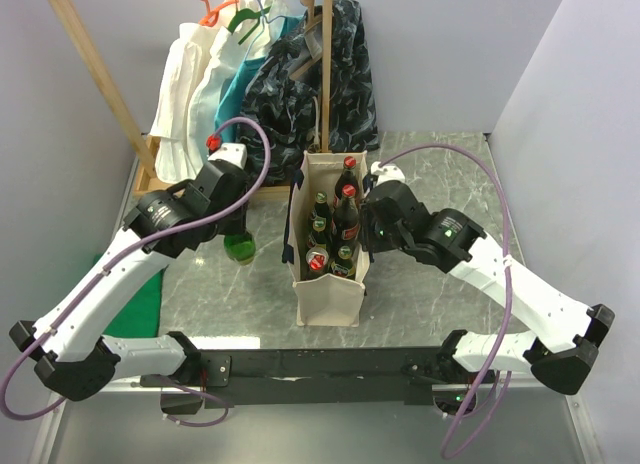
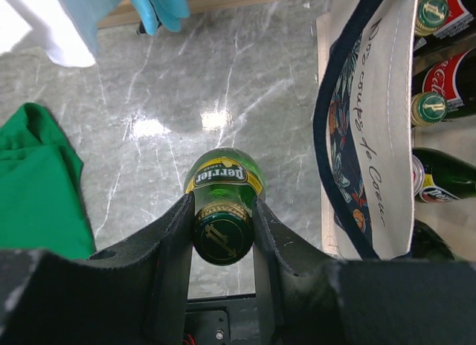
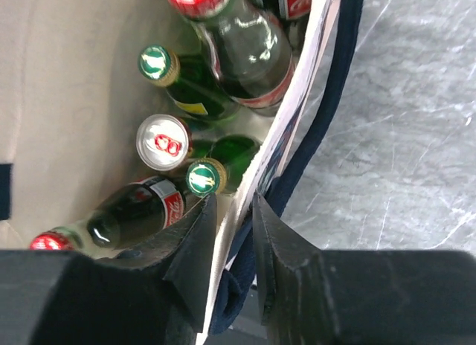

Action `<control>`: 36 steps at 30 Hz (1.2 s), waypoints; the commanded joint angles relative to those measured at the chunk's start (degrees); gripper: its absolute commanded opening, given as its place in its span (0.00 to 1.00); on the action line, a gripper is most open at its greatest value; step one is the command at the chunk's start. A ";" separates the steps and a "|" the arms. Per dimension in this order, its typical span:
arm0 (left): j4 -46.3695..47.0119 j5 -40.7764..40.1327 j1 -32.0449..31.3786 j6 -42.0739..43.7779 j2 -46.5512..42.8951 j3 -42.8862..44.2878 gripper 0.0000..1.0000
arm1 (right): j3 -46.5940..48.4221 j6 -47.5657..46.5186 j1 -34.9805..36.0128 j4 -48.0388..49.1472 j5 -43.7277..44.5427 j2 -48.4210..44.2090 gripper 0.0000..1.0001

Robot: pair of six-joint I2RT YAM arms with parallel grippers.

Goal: Place the beverage into the canvas bag
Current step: Pick up the drink from the center of the board, then place the drink in the canvas bag.

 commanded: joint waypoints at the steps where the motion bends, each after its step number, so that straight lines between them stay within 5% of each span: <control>1: 3.87 -3.53 0.18 1.20 -0.97 5.18 0.01 | -1.87 0.93 0.16 0.57 -0.85 -1.15 0.32; 6: 4.14 -3.71 0.27 1.02 -1.06 6.23 0.01 | -2.05 1.11 0.51 0.39 0.11 -1.15 0.22; 10: 3.79 -3.36 0.18 1.29 -0.53 8.69 0.01 | -1.70 1.55 0.60 -0.57 0.47 -1.15 0.00; 36: 4.22 3.49 0.09 7.00 4.83 26.44 0.01 | 5.25 5.42 1.92 -10.41 9.87 2.28 0.00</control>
